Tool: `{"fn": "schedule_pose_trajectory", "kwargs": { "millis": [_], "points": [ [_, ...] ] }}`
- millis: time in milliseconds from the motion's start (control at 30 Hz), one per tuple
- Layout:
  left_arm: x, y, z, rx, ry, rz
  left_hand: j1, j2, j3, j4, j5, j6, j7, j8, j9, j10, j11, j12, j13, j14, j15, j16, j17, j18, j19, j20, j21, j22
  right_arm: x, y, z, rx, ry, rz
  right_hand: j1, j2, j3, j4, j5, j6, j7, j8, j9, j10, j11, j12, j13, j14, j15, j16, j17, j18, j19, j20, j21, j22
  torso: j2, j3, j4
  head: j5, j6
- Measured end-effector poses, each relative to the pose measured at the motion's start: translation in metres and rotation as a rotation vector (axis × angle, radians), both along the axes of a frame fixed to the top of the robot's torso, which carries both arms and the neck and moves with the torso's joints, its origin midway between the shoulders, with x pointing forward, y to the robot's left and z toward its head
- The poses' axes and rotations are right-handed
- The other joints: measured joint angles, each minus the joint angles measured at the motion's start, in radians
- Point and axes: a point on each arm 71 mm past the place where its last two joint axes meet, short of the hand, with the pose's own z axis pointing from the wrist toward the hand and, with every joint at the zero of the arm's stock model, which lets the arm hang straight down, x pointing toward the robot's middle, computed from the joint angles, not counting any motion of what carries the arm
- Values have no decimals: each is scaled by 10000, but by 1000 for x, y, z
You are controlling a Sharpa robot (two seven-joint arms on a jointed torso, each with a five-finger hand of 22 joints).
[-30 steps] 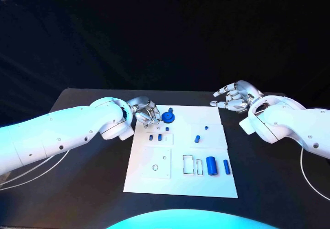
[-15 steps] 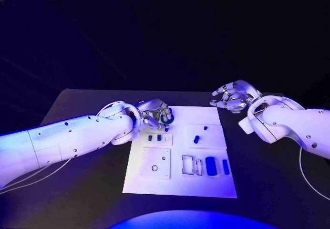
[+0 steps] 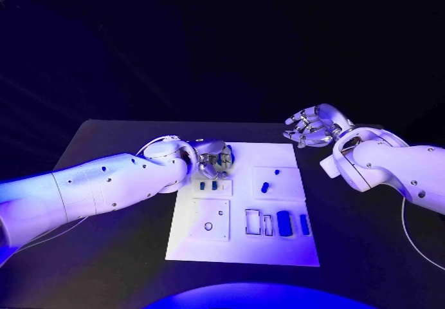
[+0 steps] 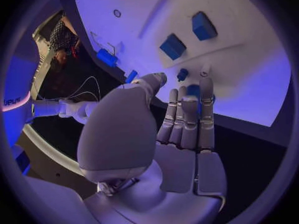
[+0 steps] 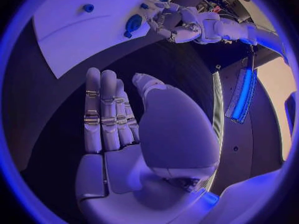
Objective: Assemble the parts on the task board
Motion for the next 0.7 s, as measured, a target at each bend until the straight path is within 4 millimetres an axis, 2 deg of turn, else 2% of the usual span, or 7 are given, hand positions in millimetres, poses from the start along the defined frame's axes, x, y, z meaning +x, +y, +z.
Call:
{"fn": "schedule_pose_trajectory", "kwargs": {
  "millis": [100, 167, 367, 533, 700],
  "points": [
    [1, -1, -2, 270, 53, -10, 0, 0, 0, 0, 0, 35, 36, -25, -39, 0, 0, -19, -48, 0, 0, 57, 0, 0, 0, 0, 39, 20, 0, 0, 1, 102, -98, -25, -115, -115, 173, -36, 0, -60, 58, 77, 0, -4, 4, -331, -391, 0, 0, -534, -28, 0, 18, 17, -295, -323, -1, 0, -2, 0, -2],
    [2, -2, -3, 414, 76, -3, 0, 0, -1, 0, 0, 35, 36, -48, -48, 0, 0, -56, -59, 0, 1, 56, 0, 1, 0, 0, 39, 20, 0, 0, 1, 154, -145, -36, -142, -142, 274, -76, 0, -95, 92, 155, 12, -74, 74, -676, -766, -92, 92, -1022, -93, 1, 40, 51, -558, -586, -2, 0, -2, -2, -3],
    [5, -3, -6, 766, 114, 53, 62, 61, -55, 1, 0, 74, 74, -112, -137, 0, 0, -128, -155, 63, 6, 173, 8, 0, -1, 0, 85, 75, 0, 0, 2, 307, -272, -45, -247, -247, 585, -284, 0, -143, 139, 323, 11, 99, 235, -1523, -1804, -89, 198, -2300, -377, 0, 8, 154, -1161, -1272, -3, -6, 1, -19, -4],
    [7, -4, -7, 908, 98, 87, 204, 204, 74, -128, 0, 144, 73, -172, -219, 41, 33, -148, -247, 109, 36, 289, 72, 0, 35, -37, 176, 144, 0, 0, 3, 420, -345, -28, -250, -244, 694, -393, 37, -143, 140, 387, 11, 201, 235, -1802, -2194, -60, 227, -2738, -505, 0, 8, 154, -1295, -1499, -3, -5, 4, -25, -4],
    [8, -5, -8, 966, 78, 102, 276, 197, 142, -139, 0, 144, 73, -219, -270, 74, 1, -202, -302, 145, -1, 323, 43, 0, 35, -37, 237, 183, 0, 0, 3, 510, -393, -19, -331, -245, 723, -422, 37, -143, 140, 387, 2, 218, 219, -1866, -2306, -36, 250, -2835, -520, -1, 44, 189, -1334, -1562, -3, -9, 6, -46, -3]
  ]
}}
